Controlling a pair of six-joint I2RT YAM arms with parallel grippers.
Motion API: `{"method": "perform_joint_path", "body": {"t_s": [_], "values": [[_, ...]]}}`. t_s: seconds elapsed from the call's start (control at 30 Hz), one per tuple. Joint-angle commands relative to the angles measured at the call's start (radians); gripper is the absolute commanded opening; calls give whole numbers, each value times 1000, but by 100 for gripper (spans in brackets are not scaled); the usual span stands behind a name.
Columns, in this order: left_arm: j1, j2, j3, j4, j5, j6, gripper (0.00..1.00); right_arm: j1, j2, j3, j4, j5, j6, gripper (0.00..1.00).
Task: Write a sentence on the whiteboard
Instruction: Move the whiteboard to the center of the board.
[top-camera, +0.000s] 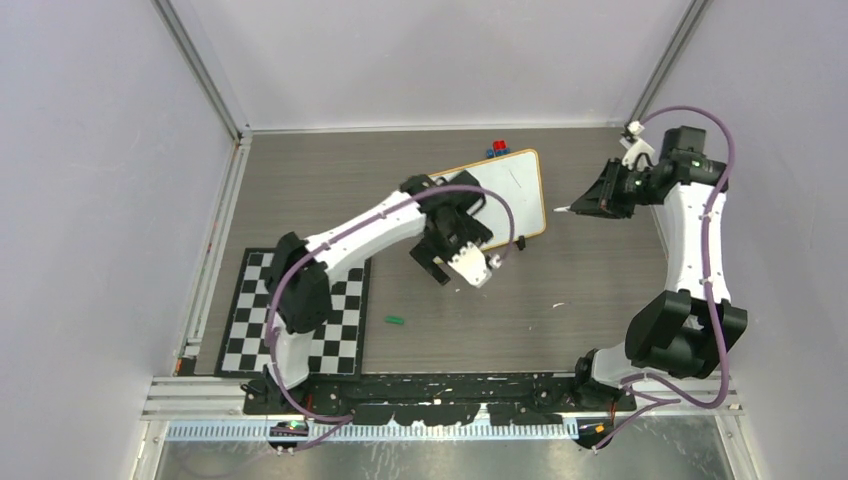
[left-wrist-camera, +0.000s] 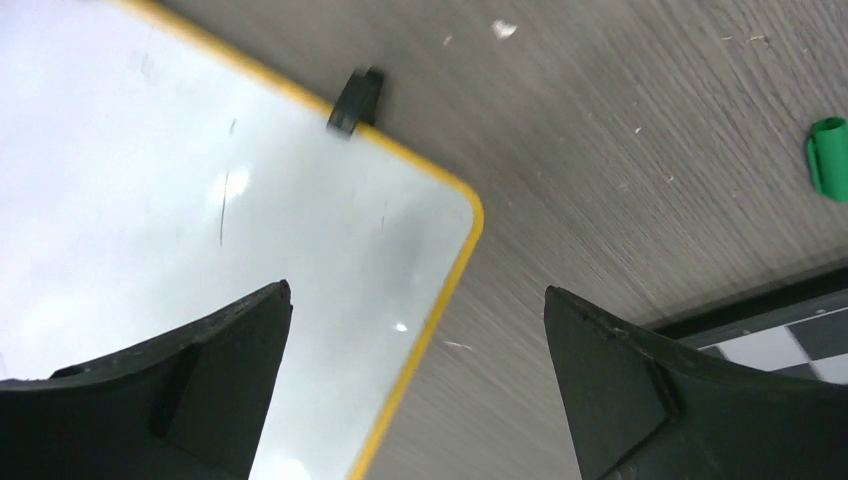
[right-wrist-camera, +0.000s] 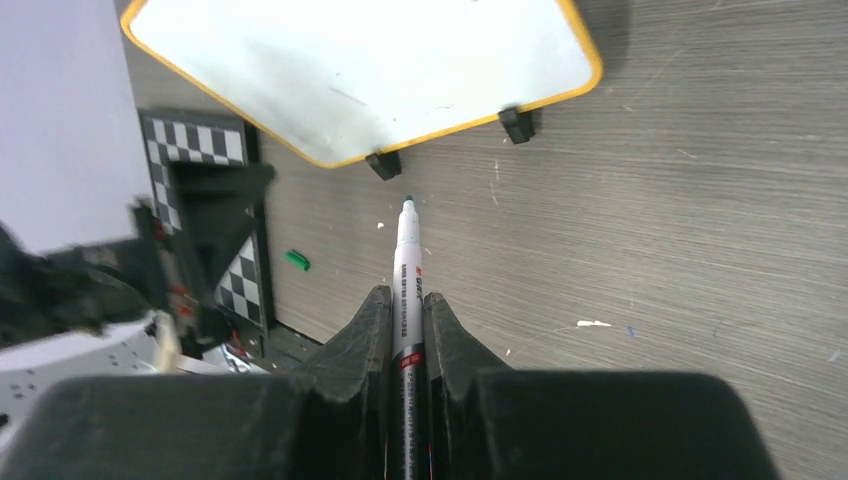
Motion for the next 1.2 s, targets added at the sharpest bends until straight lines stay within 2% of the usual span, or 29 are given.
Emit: {"method": "perform_joint_path", "body": {"t_s": [0.0,0.17,0.37,0.53,0.7,0.73,0.8,0.97,1.03,1.17], "values": [[129,-146,28,18,179,-245,100,74,-47,36,53,70,37,0],[293,-230,24,62,356,-534,100,147,-47,40,72,69,39,0],[394,-333,-97,132,452,-828,100,239,-63,-12,97,57,30,0],[475,-463,-271,294,431,-1104,100,290,-99,-63,114,61,8,0],[503,-577,-471,498,289,-1361,100,338,-121,-123,162,104,-1,0],[507,-576,-488,524,256,-1393,100,364,-121,-137,173,111,-1,0],[539,-553,-488,529,293,-1424,100,394,-115,-154,191,120,-2,0],[656,-446,-444,532,553,-1497,100,430,-89,-149,206,122,-1,0],[671,-424,-466,606,597,-1547,100,442,-76,-135,207,122,-1,0],[673,-403,-535,811,589,-1642,100,452,-52,-104,207,120,-1,0]]}}
